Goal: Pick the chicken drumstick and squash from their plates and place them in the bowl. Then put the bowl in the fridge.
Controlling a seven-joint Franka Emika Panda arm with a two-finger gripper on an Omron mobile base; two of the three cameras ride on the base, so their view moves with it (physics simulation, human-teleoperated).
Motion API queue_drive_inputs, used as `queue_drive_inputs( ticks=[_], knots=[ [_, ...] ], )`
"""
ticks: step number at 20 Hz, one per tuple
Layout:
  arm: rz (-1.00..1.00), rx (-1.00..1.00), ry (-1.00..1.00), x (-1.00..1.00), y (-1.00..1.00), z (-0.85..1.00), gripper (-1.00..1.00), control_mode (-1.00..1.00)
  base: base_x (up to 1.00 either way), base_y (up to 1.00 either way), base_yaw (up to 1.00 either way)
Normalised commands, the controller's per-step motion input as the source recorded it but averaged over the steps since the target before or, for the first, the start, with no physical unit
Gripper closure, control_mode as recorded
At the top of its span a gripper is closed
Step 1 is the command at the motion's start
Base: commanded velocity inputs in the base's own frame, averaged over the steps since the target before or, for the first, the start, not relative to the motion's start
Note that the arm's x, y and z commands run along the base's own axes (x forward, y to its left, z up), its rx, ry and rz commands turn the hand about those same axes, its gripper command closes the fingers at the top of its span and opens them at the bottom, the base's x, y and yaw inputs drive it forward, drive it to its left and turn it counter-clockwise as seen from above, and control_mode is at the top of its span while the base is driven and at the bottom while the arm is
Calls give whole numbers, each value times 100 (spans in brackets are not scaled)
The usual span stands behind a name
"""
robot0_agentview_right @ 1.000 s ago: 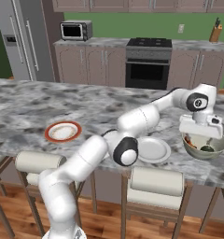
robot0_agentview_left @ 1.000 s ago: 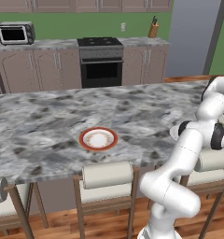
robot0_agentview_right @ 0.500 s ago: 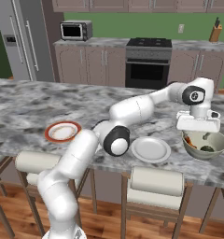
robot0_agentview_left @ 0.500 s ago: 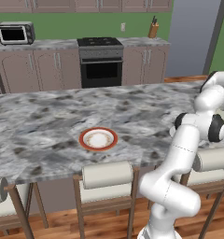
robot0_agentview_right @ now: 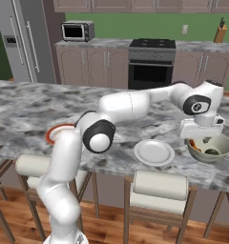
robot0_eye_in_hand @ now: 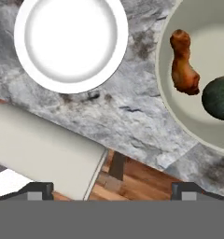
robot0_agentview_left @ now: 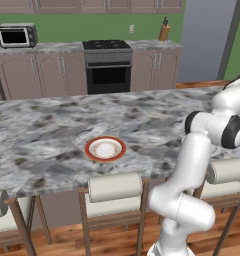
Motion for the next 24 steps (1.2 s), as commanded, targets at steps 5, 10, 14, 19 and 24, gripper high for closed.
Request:
queue_drive_inputs(
  ticks=[5, 10, 14, 19, 24],
  knots=[
    [1, -14, -21, -15, 16, 8, -100, -100, 0, 0, 0],
    [0, -15, 26, 14, 0, 36, -100, -100, 0, 0, 0],
    [2, -3, 17, 1, 0, 19, -100, -100, 0, 0, 0],
    [7, 8, -3, -2, 0, 0, -100, -100, 0, 0, 0],
    [7, 6, -15, -1, 0, -4, -100, -100, 0, 0, 0]
  ],
)
